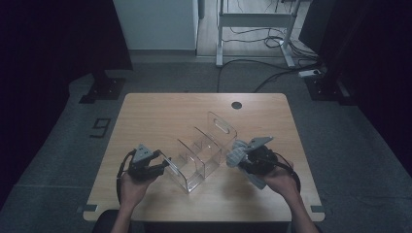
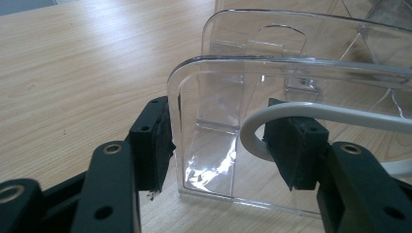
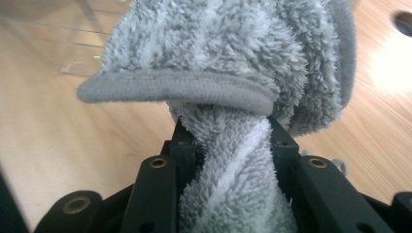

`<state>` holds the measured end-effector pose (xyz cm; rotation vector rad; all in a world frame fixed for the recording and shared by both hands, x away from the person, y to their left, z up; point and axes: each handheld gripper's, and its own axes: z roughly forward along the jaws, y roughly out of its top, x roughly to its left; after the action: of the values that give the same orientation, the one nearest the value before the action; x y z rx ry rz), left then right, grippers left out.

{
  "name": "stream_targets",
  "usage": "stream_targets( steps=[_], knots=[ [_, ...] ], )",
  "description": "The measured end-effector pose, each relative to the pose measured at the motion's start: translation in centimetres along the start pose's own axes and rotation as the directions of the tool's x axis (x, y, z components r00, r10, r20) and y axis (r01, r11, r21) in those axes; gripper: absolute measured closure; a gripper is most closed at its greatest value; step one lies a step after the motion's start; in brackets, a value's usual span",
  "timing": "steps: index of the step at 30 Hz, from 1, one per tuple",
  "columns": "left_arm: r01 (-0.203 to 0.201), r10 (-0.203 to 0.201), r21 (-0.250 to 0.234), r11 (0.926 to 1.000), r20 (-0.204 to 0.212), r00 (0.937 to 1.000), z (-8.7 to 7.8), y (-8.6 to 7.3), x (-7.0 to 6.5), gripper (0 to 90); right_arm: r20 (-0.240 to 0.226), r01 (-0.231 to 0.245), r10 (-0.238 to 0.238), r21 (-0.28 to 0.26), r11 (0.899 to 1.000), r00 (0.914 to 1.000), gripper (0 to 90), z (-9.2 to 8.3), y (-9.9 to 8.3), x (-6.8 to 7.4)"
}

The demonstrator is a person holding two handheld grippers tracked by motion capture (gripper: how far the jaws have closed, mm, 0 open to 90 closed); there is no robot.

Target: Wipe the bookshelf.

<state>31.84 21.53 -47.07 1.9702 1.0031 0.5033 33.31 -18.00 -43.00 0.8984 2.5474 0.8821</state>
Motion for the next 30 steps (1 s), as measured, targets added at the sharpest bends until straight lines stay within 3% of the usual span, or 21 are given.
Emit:
stream_targets(
  steps=[6, 11, 24, 30],
  knots=[
    [-0.018, 0.018, 0.006, 0.9998, 0.005, 0.9998, -0.1, 0.1, -0.1, 45.4, 0.066, -0.065, 0.062, 0.042, 0.997, 0.9959, 63.8, 0.6, -1.2, -2.1],
    [-0.024, 0.024, 0.010, 0.9997, 0.011, 0.9996, -0.1, 0.1, -0.2, 45.5, 0.070, -0.096, 0.092, 0.064, 0.993, 0.9933, 63.3, 1.7, -1.9, -3.2],
    [-0.036, 0.035, 0.016, 0.9992, 0.024, 0.9991, -0.4, 0.0, -0.6, 45.6, 0.051, -0.072, 0.066, 0.116, 0.991, 0.9965, 62.1, 5.4, -0.9, -3.8],
    [-0.035, 0.035, 0.016, 0.9992, 0.026, 0.9990, -0.4, 0.0, -0.6, 45.6, 0.071, -0.055, 0.047, 0.108, 0.993, 0.9963, 61.2, 7.2, 0.2, -3.8]
  ],
)
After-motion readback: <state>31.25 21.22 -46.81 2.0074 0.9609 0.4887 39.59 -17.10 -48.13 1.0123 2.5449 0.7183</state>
